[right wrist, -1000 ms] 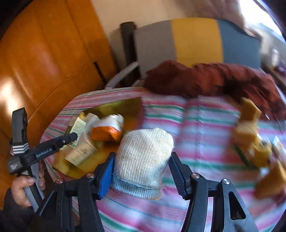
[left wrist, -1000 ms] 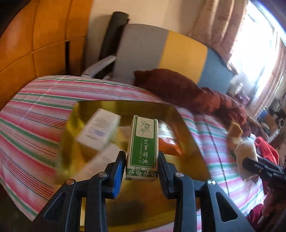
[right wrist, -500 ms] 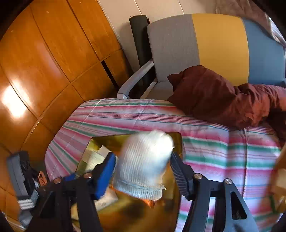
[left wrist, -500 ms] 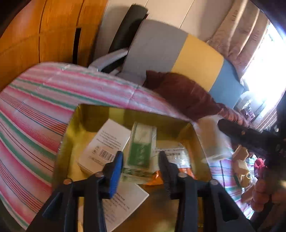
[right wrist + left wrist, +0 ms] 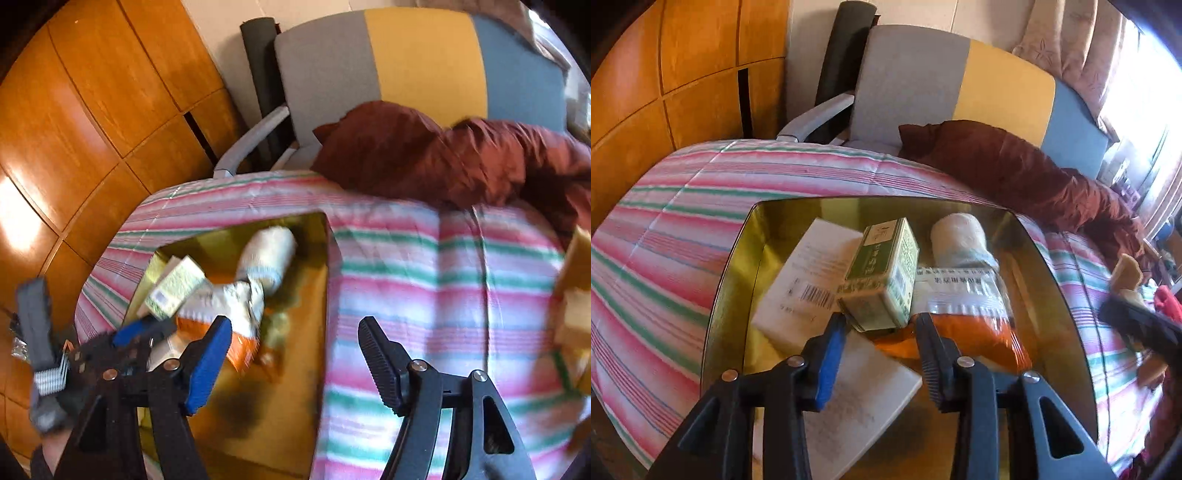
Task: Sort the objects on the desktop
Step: 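Carry green box and mitten to the gold tray and open both tools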
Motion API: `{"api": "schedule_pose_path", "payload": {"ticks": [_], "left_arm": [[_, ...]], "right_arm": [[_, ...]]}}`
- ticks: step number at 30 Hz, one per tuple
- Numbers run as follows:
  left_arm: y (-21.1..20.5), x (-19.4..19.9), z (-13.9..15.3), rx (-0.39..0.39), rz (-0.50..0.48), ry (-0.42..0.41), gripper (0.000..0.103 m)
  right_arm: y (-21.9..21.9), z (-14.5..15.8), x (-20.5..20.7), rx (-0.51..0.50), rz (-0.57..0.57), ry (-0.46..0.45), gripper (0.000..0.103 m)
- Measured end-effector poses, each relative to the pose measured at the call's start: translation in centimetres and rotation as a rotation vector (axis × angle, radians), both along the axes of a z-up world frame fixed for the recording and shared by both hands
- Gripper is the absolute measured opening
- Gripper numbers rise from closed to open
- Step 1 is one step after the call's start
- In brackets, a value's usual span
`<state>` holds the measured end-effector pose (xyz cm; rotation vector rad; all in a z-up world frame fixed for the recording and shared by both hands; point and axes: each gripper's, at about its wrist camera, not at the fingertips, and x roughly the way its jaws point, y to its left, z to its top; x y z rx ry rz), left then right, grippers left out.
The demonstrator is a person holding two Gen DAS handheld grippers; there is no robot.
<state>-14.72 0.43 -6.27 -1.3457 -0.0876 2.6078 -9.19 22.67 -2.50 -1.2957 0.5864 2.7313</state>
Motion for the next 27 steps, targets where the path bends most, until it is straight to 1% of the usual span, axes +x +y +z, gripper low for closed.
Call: {"api": "schedule_pose_path", "payload": {"ticks": [2, 4, 8, 10, 11, 13, 14, 16, 18, 19, 21, 25, 27], "left_arm": [[-0.3, -0.7, -0.2, 0.024, 0.027, -0.021, 0.038], [-0.8, -0.8, 0.0, 0.018, 0.061, -0.016, 0.038], [-2.1, 0.6, 0.5, 0.025, 0.106, 0.005, 0.04], [-2.7, 1.7, 0.8, 0.024, 0.111, 0.02, 0.04], [-2.9, 2.7, 1.2, 0.037, 0.11, 0.038, 0.04], [-2.9, 4.6, 1.8, 0.087, 0.068, 0.067, 0.039], [-2.4, 5.5, 2.0, 0.085, 0.04, 0.08, 0.04], [-1.4, 6.8, 1.8, 0.063, -0.006, 0.09, 0.039], [-0.3, 7.1, 1.0, 0.028, -0.041, 0.07, 0.039], [0.0, 6.8, 0.5, 0.007, -0.042, 0.061, 0.039], [0.2, 5.6, 0.0, -0.039, -0.031, 0.074, 0.039], [-0.3, 2.4, -0.1, -0.075, 0.019, 0.047, 0.039], [-0.8, 0.8, -0.3, -0.112, 0.044, 0.047, 0.039]], "right_arm": [[0.1, -0.2, 1.3, -0.008, -0.009, 0.0, 0.073], [-0.1, -0.2, 2.8, 0.008, -0.012, 0.005, 0.075], [-0.5, 0.1, 5.4, 0.04, -0.013, 0.015, 0.077], [-0.6, 0.3, 6.4, 0.052, -0.015, 0.021, 0.078], [-0.7, 0.3, 6.9, 0.057, -0.017, 0.022, 0.078], [-0.8, 0.4, 7.7, 0.064, -0.018, 0.025, 0.079], [-0.9, 0.4, 8.1, 0.066, -0.022, 0.026, 0.08], [-0.9, 0.4, 8.7, 0.064, -0.027, 0.029, 0.081], [-0.9, 0.3, 9.2, 0.061, -0.031, 0.03, 0.082], [-0.9, 0.3, 9.5, 0.063, -0.035, 0.029, 0.082], [-0.9, 0.2, 9.8, 0.06, -0.04, 0.028, 0.082], [-0.7, 0.3, 10.7, 0.072, -0.055, 0.031, 0.082], [-0.5, 0.2, 11.1, 0.066, -0.068, 0.032, 0.082]]}}
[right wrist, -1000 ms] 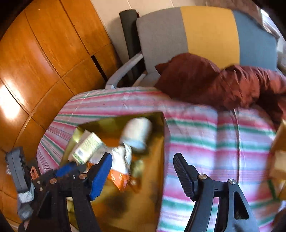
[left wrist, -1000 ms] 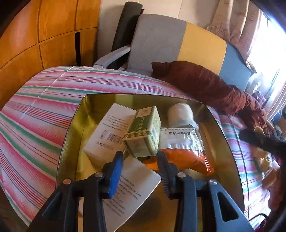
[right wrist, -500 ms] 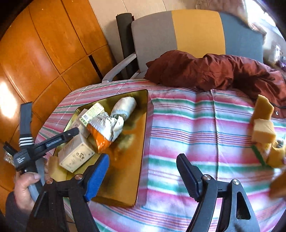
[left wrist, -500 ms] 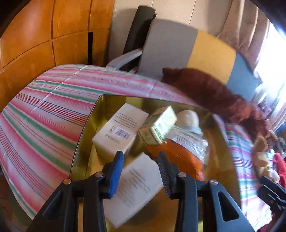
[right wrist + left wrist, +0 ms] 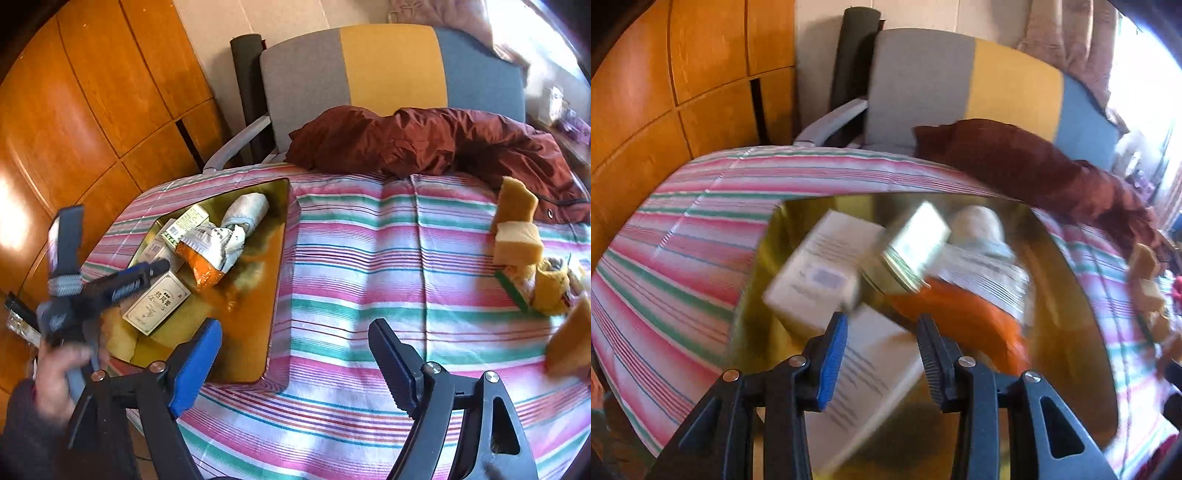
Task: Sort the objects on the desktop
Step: 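Carry green box and mitten to the gold tray and open both tools, then move both tools back to the pile and grasp a yellow sponge with the right tool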
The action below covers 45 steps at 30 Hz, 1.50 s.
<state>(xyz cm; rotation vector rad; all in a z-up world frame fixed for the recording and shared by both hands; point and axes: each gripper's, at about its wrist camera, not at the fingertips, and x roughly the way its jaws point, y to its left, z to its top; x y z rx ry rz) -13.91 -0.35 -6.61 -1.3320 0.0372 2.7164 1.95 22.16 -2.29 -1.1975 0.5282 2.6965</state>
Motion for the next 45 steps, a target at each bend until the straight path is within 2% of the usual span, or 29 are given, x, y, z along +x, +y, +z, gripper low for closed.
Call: {"api": "schedule_pose_path", "payload": {"ticks": [3, 6, 12, 22, 29, 37, 45], "left_arm": [[-1.1, -1.2, 0.0, -0.016, 0.039, -0.002, 0.039], [-2.3, -1.0, 0.5, 0.03, 0.071, -0.004, 0.039], [-2.1, 1.0, 2.0, 0.094, 0.05, 0.015, 0.042], [3.1, 5.4, 5.8, 0.157, -0.144, 0.051, 0.045], [7.7, 7.5, 7.2, 0.179, -0.281, 0.031, 0.045], [13.6, 9.3, 7.1, 0.202, -0.412, -0.024, 0.045], [18.4, 10.9, 6.3, 0.223, -0.513, -0.073, 0.045]], "right_arm": [[0.5, -0.3, 0.7, 0.0, -0.019, -0.007, 0.083], [1.1, -0.6, 1.4, 0.004, -0.035, -0.01, 0.083], [2.9, -1.3, 2.7, -0.011, -0.09, -0.022, 0.083], [5.6, -1.7, 5.7, -0.012, -0.176, -0.031, 0.084], [8.5, -1.5, 8.5, -0.037, -0.249, -0.025, 0.088], [12.6, -1.4, 12.4, -0.052, -0.362, -0.024, 0.089], [18.3, -0.8, 18.0, -0.084, -0.521, -0.032, 0.09]]}}
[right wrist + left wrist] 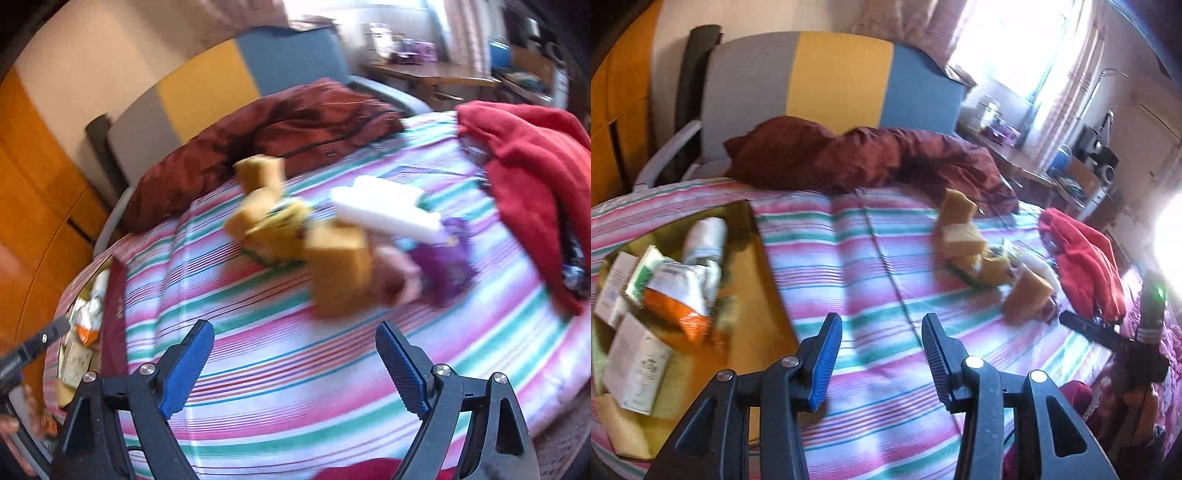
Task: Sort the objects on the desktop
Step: 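Move both tools back to the pile and grasp a yellow sponge with the right tool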
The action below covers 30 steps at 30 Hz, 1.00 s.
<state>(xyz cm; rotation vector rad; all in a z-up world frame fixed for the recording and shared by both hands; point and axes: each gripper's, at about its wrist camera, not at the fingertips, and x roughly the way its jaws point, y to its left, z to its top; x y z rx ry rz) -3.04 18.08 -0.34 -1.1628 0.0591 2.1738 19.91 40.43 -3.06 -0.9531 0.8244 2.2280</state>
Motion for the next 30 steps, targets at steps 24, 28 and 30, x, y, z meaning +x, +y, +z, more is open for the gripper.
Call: {"api": "schedule_pose_path", "payload": {"ticks": [24, 28, 30], "left_arm": [[5.3, 0.6, -4.3, -0.034, -0.118, -0.111, 0.049], [6.5, 0.4, -4.6, -0.035, -0.139, -0.119, 0.049], [7.0, 0.3, -4.8, -0.03, -0.147, -0.133, 0.049]], "right_arm": [[4.1, -1.4, -3.8, 0.149, 0.118, -0.042, 0.071], [3.8, -2.3, -5.2, 0.18, 0.145, -0.117, 0.039], [3.8, -2.2, -5.1, 0.19, 0.151, -0.114, 0.039]]}}
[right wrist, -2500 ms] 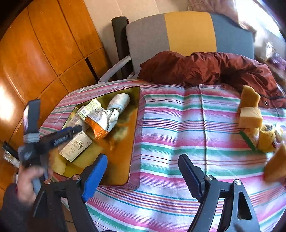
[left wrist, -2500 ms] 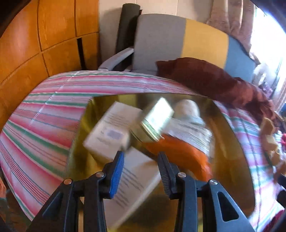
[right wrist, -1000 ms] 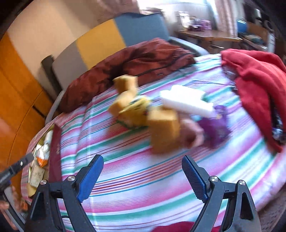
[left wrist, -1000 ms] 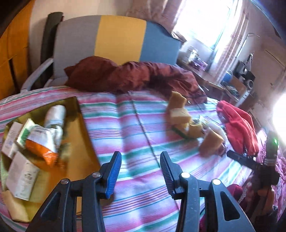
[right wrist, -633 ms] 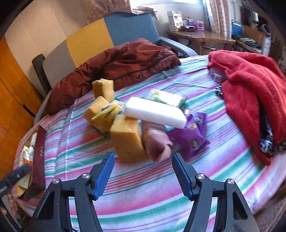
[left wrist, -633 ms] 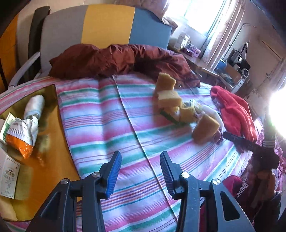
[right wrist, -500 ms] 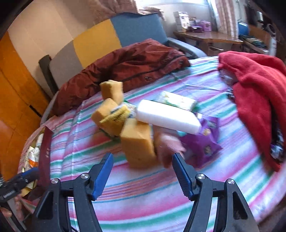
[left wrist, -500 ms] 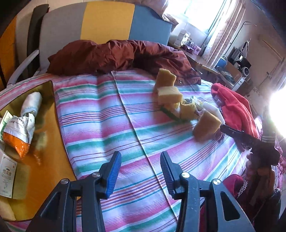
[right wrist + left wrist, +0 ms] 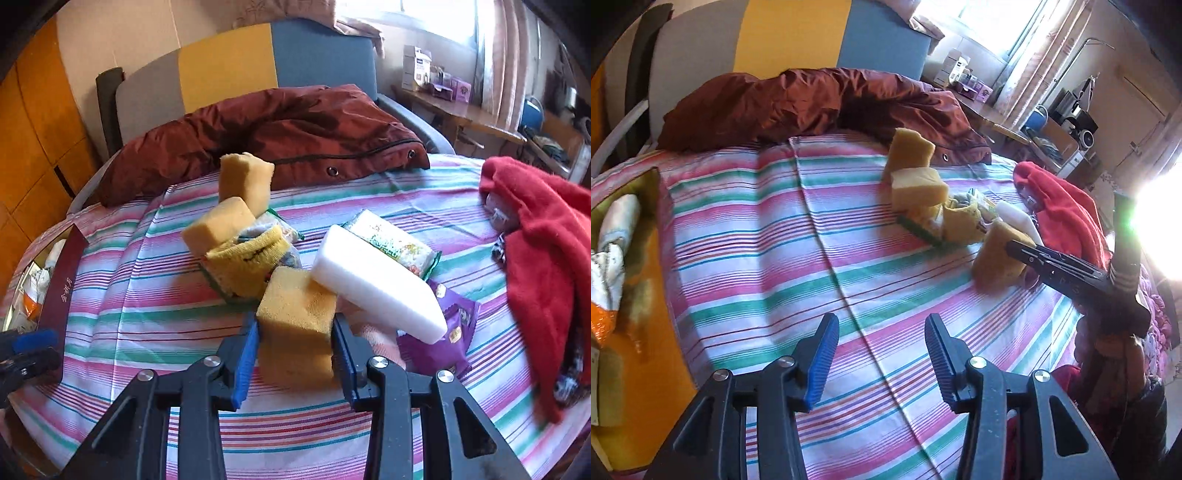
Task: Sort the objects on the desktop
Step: 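Move both tools back to the pile and grasp a yellow sponge with the right tool, then grasp the yellow knit sock with the left tool while the right tool holds the sponge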
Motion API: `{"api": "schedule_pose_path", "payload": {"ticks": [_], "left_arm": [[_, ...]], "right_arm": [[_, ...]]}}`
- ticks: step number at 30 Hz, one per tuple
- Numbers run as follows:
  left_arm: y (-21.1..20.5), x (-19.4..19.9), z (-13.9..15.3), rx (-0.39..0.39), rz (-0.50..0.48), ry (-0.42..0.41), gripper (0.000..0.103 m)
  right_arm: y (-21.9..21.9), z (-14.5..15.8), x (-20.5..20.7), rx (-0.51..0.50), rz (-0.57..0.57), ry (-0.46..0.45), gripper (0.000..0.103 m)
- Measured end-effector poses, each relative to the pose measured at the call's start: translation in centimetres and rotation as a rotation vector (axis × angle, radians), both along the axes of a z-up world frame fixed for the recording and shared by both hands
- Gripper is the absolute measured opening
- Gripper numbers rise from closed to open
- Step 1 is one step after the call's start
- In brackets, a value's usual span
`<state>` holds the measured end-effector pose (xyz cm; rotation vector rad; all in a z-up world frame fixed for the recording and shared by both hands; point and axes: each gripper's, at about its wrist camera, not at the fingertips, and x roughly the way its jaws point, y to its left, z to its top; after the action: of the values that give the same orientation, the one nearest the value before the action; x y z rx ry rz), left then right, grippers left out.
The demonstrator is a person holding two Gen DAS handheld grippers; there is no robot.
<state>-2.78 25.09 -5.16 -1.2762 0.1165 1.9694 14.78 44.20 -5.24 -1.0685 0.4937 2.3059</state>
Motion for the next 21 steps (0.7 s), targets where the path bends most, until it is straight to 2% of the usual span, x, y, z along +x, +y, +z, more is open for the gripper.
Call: {"api": "schedule_pose_path", "payload": {"ticks": [4, 8, 10, 17, 21], "left_arm": [[1.5, -0.5, -0.6, 0.015, -0.018, -0.049, 0.049], [3.5, -0.7, -0.3, 0.029, -0.056, -0.051, 0.049], [4.9, -0.7, -0.2, 0.036, -0.086, -0.04, 0.049], [10.1, -1.0, -0.6, 0.038, -0.162, -0.03, 0.047], [12.7, -1.3, -1.2, 0.034, -0.184, -0.017, 0.048]], "right_arm": [[0.1, 0.4, 0.8, -0.012, 0.007, 0.025, 0.038], [-0.1, 1.7, 2.0, -0.033, 0.036, 0.105, 0.038], [-0.1, 2.4, 2.7, -0.021, 0.015, 0.139, 0.038], [1.4, 4.8, 5.9, -0.042, -0.069, 0.346, 0.038], [2.1, 5.4, 7.0, -0.048, -0.107, 0.402, 0.038]]}}
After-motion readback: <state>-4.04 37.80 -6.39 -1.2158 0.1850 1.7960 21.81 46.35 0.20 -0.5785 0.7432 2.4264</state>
